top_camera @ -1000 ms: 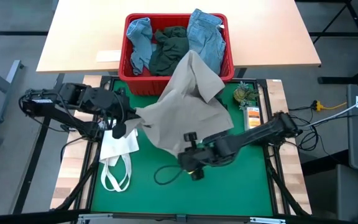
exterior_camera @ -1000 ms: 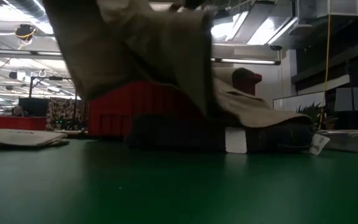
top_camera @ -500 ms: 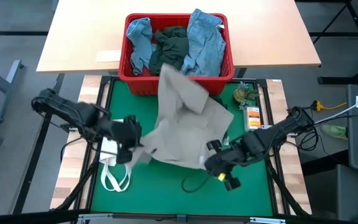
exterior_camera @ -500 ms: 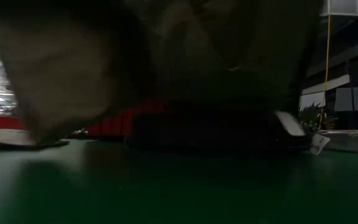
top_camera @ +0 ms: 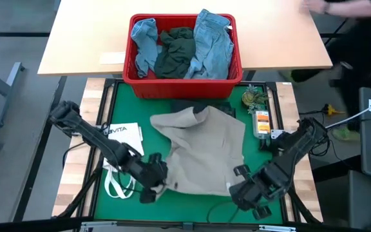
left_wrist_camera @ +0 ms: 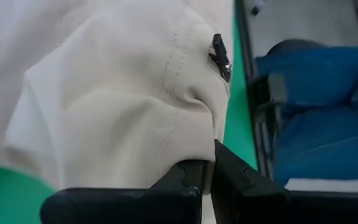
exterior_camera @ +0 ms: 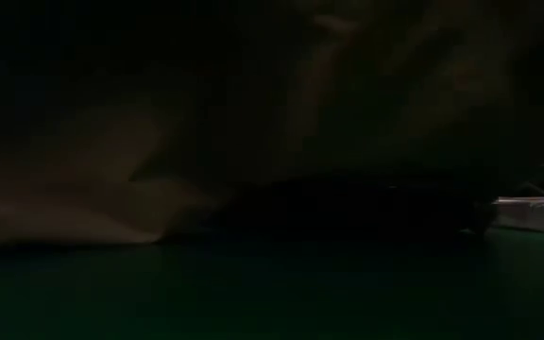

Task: Fold laundry
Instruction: Remove the brown shorts from the laundry bin

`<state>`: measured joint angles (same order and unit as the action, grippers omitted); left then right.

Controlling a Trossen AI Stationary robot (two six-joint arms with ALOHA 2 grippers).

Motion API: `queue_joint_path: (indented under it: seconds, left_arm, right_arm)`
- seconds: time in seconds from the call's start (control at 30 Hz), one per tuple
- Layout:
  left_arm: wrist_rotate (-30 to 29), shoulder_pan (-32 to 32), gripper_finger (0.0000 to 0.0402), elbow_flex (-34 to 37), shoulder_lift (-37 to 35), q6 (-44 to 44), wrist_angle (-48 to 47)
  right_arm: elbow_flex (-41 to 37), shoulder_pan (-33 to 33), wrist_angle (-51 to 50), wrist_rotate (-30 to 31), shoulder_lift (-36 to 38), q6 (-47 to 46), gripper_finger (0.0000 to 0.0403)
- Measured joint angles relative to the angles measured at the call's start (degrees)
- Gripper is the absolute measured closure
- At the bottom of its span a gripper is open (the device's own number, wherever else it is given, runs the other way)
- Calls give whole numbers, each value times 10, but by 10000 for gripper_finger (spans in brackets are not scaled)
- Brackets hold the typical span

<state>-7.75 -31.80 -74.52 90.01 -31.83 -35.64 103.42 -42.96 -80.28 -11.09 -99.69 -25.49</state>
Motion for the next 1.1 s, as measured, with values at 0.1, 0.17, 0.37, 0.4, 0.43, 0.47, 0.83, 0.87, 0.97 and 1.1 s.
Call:
queue_joint_path:
  seconds: [0.1, 0.17, 0.37, 0.4, 0.43, 0.47, 0.83, 0.87, 0.97, 1.1]
  left_arm:
    - [4, -5, 395, 0, 29, 4, 51]
    - [8, -6, 395, 0, 45, 4, 76]
    - [61, -10, 379, 0, 71, 4, 112]
    - [70, -10, 372, 0, 73, 2, 112]
    - [77, -10, 364, 0, 74, -6, 111]
    - [84, -10, 355, 0, 75, -14, 109]
    - [187, -10, 247, 0, 76, -53, 95]
    - [203, -13, 241, 0, 76, -56, 86]
    - [208, -24, 229, 0, 76, -67, 43]
    - [185, -43, 225, 0, 76, -102, -39]
  right_arm:
    - [0, -21, -35, -5, -6, -42, 402]
    - [0, -32, -42, -5, -6, -61, 402]
    - [0, -44, -33, -22, -6, -103, 402]
    - [0, -44, -33, -27, -6, -103, 402]
    - [0, -44, -34, -32, -6, -104, 402]
    - [0, -44, -35, -35, -6, -104, 402]
    - [0, -43, -35, -40, -6, -105, 402]
    - [0, -43, -35, -40, -6, -105, 402]
    - [0, -43, -35, -41, -6, -105, 402]
    - [0, -43, -35, -41, -6, -105, 402]
